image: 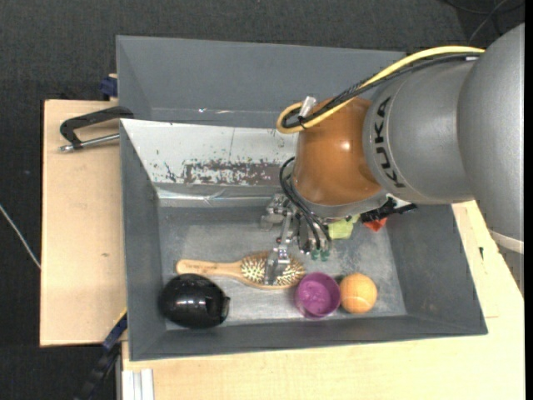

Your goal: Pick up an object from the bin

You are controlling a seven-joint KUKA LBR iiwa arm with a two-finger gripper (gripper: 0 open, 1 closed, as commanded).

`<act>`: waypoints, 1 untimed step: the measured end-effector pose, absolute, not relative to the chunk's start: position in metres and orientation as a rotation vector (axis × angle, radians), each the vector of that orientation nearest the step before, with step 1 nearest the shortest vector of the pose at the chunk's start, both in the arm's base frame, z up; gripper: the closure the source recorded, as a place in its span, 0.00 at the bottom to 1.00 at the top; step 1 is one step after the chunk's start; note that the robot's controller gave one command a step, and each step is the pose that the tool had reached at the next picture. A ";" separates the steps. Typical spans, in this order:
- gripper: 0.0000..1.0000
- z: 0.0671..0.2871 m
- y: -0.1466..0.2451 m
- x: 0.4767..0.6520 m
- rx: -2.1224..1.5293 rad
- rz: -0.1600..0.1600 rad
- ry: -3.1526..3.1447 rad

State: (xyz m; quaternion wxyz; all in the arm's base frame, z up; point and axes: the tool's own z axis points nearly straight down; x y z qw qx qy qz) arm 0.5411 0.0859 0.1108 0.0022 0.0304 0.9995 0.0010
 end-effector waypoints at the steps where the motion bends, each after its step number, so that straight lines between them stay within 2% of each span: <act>1: 0.00 0.080 0.088 0.527 -0.223 0.001 3.133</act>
Offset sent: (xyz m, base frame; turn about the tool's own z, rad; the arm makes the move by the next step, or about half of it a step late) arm -0.0176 0.0104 -0.0408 -0.2459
